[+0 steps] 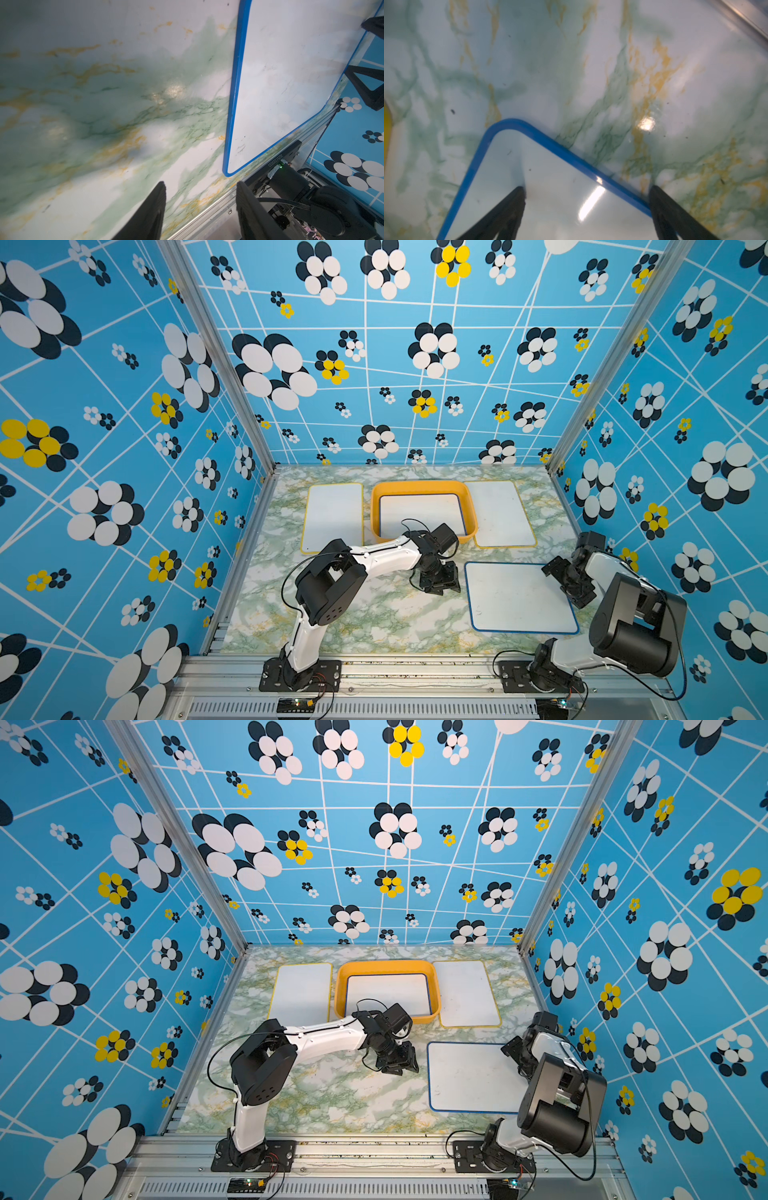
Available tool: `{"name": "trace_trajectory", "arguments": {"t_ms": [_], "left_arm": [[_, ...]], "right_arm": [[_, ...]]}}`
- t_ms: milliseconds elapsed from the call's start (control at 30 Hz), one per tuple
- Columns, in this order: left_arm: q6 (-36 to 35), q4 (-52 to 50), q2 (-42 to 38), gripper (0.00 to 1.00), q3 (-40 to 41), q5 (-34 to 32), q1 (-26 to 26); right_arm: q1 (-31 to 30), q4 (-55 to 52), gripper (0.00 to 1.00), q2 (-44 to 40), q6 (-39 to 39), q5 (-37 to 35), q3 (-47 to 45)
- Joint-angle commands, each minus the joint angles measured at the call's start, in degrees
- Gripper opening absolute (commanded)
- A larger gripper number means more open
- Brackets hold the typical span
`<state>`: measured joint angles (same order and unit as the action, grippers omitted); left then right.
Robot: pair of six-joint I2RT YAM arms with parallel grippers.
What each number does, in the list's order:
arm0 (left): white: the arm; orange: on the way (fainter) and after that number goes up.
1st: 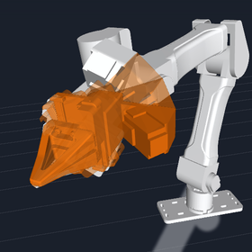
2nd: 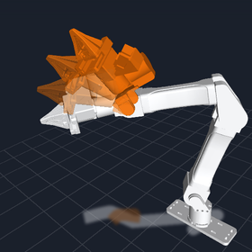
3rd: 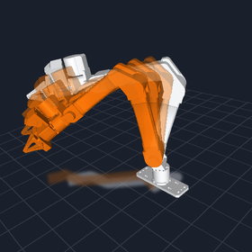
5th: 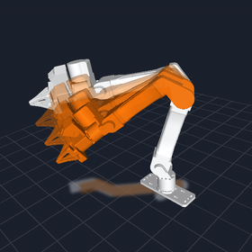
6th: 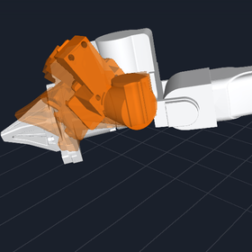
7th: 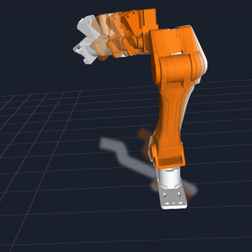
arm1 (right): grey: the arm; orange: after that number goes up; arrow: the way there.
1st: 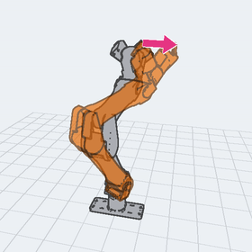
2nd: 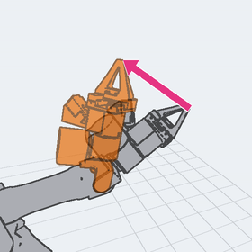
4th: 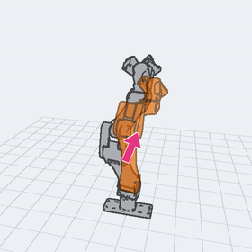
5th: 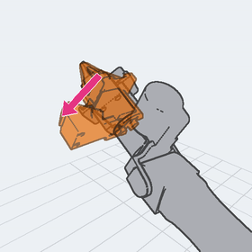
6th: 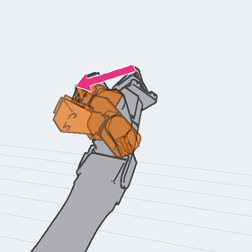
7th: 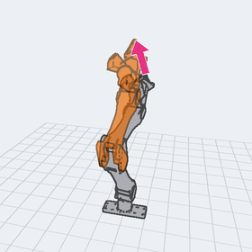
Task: Put the whiteboard into the storage box
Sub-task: Move the whiteboard to the center of the board.
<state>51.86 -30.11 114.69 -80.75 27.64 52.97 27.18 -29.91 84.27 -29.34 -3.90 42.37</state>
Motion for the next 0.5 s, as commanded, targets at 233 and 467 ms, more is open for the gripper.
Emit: {"name": "trace_trajectory", "arguments": {"t_ms": [233, 467], "left_arm": [[1.1, -4.4, 2.8, 0.59, -1.0, -2.2, 1.9], [4.9, 1.6, 1.7, 0.6, 4.5, -2.6, 1.9]], "right_arm": [[0.2, -1.2, 0.92, 0.3, -0.5, 6.8, -3.2], [-0.8, 0.7, 0.88, -1.4, 0.1, 15.8, -5.6]]}}
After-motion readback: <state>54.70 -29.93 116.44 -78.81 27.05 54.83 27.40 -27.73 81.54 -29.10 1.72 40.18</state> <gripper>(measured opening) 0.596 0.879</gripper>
